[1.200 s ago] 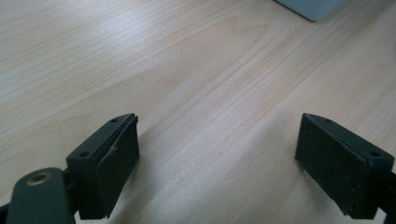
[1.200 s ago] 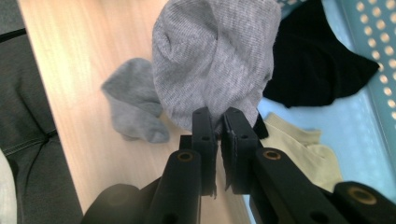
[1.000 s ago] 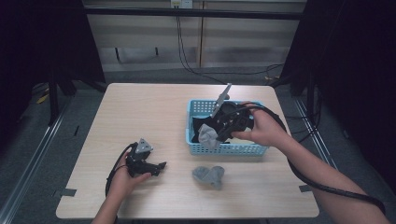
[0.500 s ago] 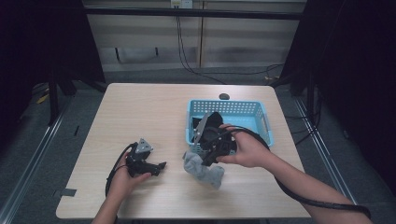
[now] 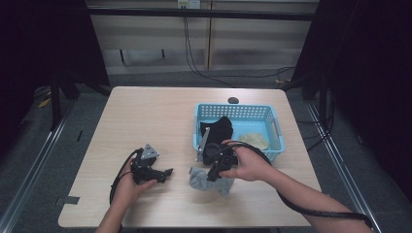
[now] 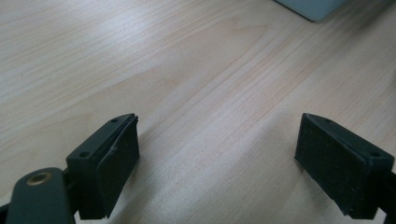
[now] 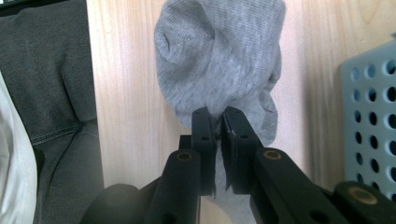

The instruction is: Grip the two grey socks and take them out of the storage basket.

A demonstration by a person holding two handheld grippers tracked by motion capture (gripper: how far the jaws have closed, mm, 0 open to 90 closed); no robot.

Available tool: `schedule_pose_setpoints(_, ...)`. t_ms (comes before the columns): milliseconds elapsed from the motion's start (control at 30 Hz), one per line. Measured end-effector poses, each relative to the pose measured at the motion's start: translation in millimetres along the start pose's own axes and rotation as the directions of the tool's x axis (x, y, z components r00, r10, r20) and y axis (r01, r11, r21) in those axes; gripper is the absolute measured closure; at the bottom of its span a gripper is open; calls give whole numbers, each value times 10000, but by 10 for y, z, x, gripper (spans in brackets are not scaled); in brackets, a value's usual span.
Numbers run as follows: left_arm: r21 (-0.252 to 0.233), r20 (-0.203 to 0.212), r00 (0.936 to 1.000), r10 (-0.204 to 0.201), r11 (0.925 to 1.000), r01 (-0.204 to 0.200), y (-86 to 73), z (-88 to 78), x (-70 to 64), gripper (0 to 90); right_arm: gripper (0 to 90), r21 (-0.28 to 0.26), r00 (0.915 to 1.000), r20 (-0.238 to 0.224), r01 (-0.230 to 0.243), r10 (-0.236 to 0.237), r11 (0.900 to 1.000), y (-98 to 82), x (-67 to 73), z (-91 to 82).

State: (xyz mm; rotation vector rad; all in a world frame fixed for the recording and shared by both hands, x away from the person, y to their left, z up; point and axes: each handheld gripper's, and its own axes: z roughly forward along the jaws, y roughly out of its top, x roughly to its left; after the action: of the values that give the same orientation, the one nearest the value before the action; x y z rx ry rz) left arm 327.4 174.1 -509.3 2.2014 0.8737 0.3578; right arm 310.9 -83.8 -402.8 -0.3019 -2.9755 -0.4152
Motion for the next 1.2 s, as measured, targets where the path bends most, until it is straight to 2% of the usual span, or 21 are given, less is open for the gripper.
schedule_pose_setpoints(167,0,4,10000,-4,10000,4,0,0,0,129,838,208,9999,44,-155,154,9997,9,-31,77)
schedule_pose_setpoints(400,6,-1,10000,17,10000,-17,0,-1,1,129,836,165,9999,20,-116,115,9998,31,-79,126)
schedule_pose_setpoints(567,13,29,10000,19,10000,-19,0,-1,2,129,831,261,9996,-5,-292,292,9992,45,-109,159)
schedule_pose_setpoints(600,15,35,10000,17,10000,-18,0,-1,2,129,830,256,9998,11,-213,213,9994,44,-126,168)
schedule_pose_setpoints(633,18,37,10000,21,10000,-21,0,-1,3,129,827,251,9994,-5,-350,350,9991,43,-133,185)
schedule_pose_setpoints(900,15,33,10000,19,10000,-19,1,-1,2,129,818,332,9993,53,-378,376,9987,55,-163,251)
schedule_pose_setpoints(1200,16,34,10000,18,10000,-19,1,-1,2,129,734,260,9987,323,-401,392,9989,69,-191,302)
